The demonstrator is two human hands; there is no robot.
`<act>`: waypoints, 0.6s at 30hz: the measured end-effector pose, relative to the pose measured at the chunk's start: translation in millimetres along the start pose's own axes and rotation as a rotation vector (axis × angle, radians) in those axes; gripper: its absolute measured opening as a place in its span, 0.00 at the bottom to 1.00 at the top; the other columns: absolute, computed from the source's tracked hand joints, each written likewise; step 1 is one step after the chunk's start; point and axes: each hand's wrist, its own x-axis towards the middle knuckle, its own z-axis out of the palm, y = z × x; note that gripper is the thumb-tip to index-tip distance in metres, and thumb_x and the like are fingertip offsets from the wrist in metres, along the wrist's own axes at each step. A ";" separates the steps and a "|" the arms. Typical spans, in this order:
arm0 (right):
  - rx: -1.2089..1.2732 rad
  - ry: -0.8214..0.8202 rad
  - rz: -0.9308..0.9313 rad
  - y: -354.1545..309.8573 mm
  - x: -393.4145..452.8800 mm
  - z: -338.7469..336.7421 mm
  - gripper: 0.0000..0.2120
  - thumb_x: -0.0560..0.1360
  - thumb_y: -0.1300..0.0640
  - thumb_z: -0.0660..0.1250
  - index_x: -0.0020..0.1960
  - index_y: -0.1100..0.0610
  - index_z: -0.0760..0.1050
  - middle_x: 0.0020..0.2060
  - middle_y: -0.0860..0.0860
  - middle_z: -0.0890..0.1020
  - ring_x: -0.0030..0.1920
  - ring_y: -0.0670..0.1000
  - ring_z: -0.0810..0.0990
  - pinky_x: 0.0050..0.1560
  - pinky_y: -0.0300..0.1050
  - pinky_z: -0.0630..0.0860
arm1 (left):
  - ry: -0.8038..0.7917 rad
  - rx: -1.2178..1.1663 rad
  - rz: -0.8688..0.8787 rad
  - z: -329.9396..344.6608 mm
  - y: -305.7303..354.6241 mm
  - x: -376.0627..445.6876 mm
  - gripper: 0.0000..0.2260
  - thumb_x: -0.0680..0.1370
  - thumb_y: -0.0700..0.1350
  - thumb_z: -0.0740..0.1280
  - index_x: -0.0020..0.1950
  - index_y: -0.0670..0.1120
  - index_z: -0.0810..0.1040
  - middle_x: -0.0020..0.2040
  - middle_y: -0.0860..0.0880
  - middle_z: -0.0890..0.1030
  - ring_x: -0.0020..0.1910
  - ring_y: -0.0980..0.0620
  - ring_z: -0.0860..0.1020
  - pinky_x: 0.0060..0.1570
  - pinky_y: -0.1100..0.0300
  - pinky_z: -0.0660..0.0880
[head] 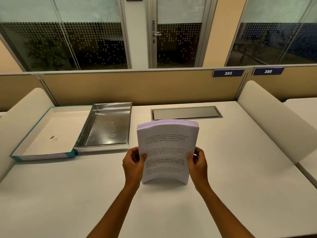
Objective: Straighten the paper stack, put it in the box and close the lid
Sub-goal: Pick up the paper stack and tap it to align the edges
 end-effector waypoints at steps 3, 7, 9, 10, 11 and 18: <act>0.004 0.009 -0.046 -12.2 2.8 -2.0 0.09 0.74 0.50 0.62 0.53 0.39 0.68 0.48 0.40 0.80 0.46 0.46 0.82 0.42 0.40 0.81 | -0.043 -0.013 0.012 0.3 5.2 3.3 0.09 0.76 0.40 0.70 0.53 0.47 0.74 0.50 0.48 0.82 0.49 0.48 0.82 0.47 0.56 0.83; 0.081 0.020 -0.137 -36.4 10.7 -0.3 0.16 0.74 0.45 0.59 0.59 0.50 0.68 0.46 0.43 0.81 0.44 0.43 0.83 0.36 0.37 0.80 | -0.059 -0.119 0.033 6.9 30.5 10.9 0.17 0.75 0.56 0.65 0.52 0.43 0.73 0.45 0.49 0.81 0.41 0.59 0.82 0.36 0.69 0.77; 0.111 0.053 -0.174 -51.9 13.7 4.3 0.24 0.73 0.38 0.57 0.59 0.54 0.69 0.45 0.44 0.80 0.42 0.43 0.83 0.35 0.36 0.79 | -0.035 -0.153 0.019 13.1 46.6 15.7 0.24 0.74 0.62 0.60 0.51 0.40 0.72 0.42 0.47 0.80 0.37 0.59 0.80 0.35 0.67 0.76; 0.121 0.072 -0.181 -60.1 15.8 7.3 0.27 0.72 0.35 0.56 0.59 0.55 0.70 0.44 0.45 0.80 0.41 0.42 0.82 0.34 0.35 0.78 | -0.020 -0.167 -0.008 16.1 53.4 18.4 0.28 0.73 0.65 0.59 0.52 0.40 0.73 0.43 0.44 0.81 0.39 0.55 0.80 0.36 0.62 0.77; 0.127 0.092 -0.176 -67.7 18.2 10.5 0.29 0.71 0.33 0.54 0.58 0.55 0.70 0.43 0.46 0.80 0.40 0.41 0.82 0.33 0.33 0.77 | -0.004 -0.174 -0.041 19.2 59.7 21.6 0.31 0.71 0.68 0.58 0.53 0.40 0.74 0.45 0.41 0.81 0.41 0.50 0.81 0.39 0.57 0.77; 0.067 0.223 -0.033 -89.7 34.3 22.3 0.27 0.71 0.32 0.53 0.51 0.54 0.73 0.41 0.52 0.80 0.38 0.47 0.79 0.29 0.30 0.72 | 0.059 -0.105 -0.229 30.8 73.6 32.3 0.19 0.75 0.67 0.59 0.43 0.53 0.75 0.43 0.45 0.82 0.42 0.49 0.79 0.38 0.56 0.74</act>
